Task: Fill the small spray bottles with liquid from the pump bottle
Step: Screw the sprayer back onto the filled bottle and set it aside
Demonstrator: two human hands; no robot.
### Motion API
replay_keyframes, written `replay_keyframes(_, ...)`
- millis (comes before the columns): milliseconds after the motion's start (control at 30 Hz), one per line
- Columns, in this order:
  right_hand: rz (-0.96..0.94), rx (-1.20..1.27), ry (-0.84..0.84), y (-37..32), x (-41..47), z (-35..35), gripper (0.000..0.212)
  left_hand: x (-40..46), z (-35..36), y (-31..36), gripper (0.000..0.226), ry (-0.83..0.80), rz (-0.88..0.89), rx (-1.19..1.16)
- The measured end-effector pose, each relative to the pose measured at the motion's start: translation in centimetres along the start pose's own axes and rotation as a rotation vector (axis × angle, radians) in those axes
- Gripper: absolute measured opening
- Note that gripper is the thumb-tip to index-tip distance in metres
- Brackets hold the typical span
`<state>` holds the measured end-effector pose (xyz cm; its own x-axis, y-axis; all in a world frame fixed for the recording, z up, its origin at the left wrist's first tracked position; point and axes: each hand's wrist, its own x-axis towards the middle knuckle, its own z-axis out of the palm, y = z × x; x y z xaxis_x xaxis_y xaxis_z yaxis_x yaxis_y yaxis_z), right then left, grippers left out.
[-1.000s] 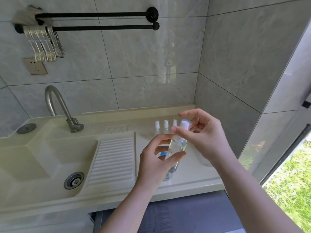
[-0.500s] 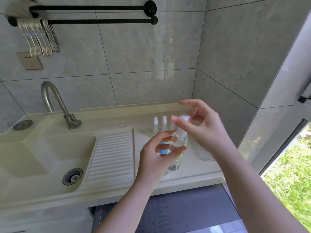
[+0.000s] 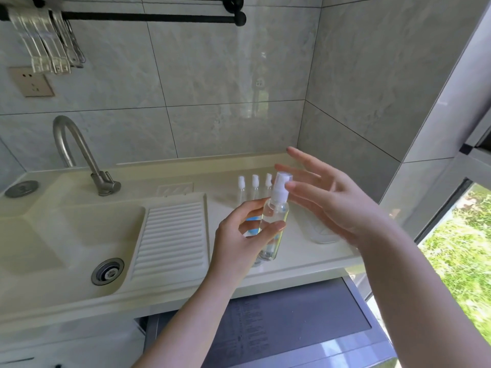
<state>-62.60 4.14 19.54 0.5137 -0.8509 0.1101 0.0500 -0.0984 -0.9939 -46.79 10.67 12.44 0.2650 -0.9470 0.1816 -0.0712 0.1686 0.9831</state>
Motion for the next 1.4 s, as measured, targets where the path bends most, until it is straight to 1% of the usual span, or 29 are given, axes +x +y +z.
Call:
replay_keyframes(67, -0.024, 0.0, 0.0, 0.2, -0.1, 0.1, 0.062, 0.0, -0.3, -0.1, 0.036, -0.006, -0.012, -0.008)
replay_keyframes(167, -0.078, -0.084, 0.135, 0.5, 0.0, 0.9, 0.056, -0.2, -0.5, -0.2, 0.035, -0.01, -0.034, -0.044)
replay_keyframes(233, -0.105, -0.104, 0.184, 0.7, 0.0, 1.4, 0.053, -0.4, -0.7, -0.2, 0.034, -0.03, -0.051, -0.088)
replay_keyframes(333, -0.176, -0.223, 0.271, 1.6, -0.1, 2.3, 0.044, -0.3, -1.0, -0.9, 0.039, -0.05, -0.051, -0.04)
replay_keyframes(433, -0.177, -0.293, 0.344, 2.8, -0.2, 2.9, 0.041, -0.3, -1.3, -1.7, 0.04, -0.046, -0.077, -0.042)
replay_keyframes(500, -0.104, -0.339, 0.315, 3.3, -0.4, 2.8, 0.044, -0.5, -1.3, -2.1, 0.039, -0.054, -0.079, -0.05)
replay_keyframes(533, -0.044, -0.346, 0.267, 3.4, -0.6, 2.7, 0.044, -0.6, -1.3, -2.4, 0.039, -0.056, -0.076, -0.052)
replay_keyframes(600, 0.041, -0.352, 0.179, 3.7, -0.8, 2.6, 0.034, -0.6, -1.3, -2.8, 0.043, -0.041, -0.07, -0.051)
replay_keyframes(633, 0.046, -0.362, 0.172, 3.8, -0.8, 2.7, 0.029, -0.6, -1.4, -2.9, 0.046, -0.033, -0.073, -0.048)
replay_keyframes(733, -0.008, -0.371, 0.254, 4.3, -0.5, 2.7, 0.029, -0.3, -1.2, -3.3, 0.051, -0.012, -0.063, -0.023)
replay_keyframes(833, -0.017, -0.404, 0.358, 4.8, 0.2, 2.6, 0.041, 0.1, -0.6, -3.5, 0.052, 0.018, -0.05, -0.021)
replay_keyframes(900, 0.029, -0.447, 0.327, 4.9, 0.5, 2.3, 0.04, 0.4, -0.1, -3.8, 0.053, 0.041, -0.051, -0.004)
replay_keyframes(967, 0.095, -0.502, 0.246, 5.3, 0.5, 1.4, 0.034, 0.8, 0.9, -4.1, 0.054, 0.073, -0.049, 0.022)
replay_keyframes(1067, 0.1, -0.568, 0.198, 6.3, 0.5, -0.3, 0.017, 1.6, 2.6, -4.6, 0.056, 0.108, -0.029, 0.077)
replay_keyframes(1167, 0.071, -0.593, 0.204, 7.0, 0.7, -2.3, 0.014, 2.4, 4.7, -5.5, 0.059, 0.117, -0.027, 0.11)
replay_keyframes(1267, 0.093, -0.636, 0.232, 7.9, 1.7, -5.0, 0.019, 3.6, 6.7, -6.7, 0.056, 0.096, -0.055, 0.082)
replay_keyframes(1333, 0.104, -0.648, 0.296, 8.5, 2.9, -6.9, 0.026, 4.5, 7.3, -7.6, 0.051, 0.062, -0.06, 0.064)
replay_keyframes(1400, 0.082, -0.668, 0.353, 8.9, 4.5, -9.2, 0.018, 5.8, 7.6, -8.3, 0.04, 0.018, -0.067, 0.087)
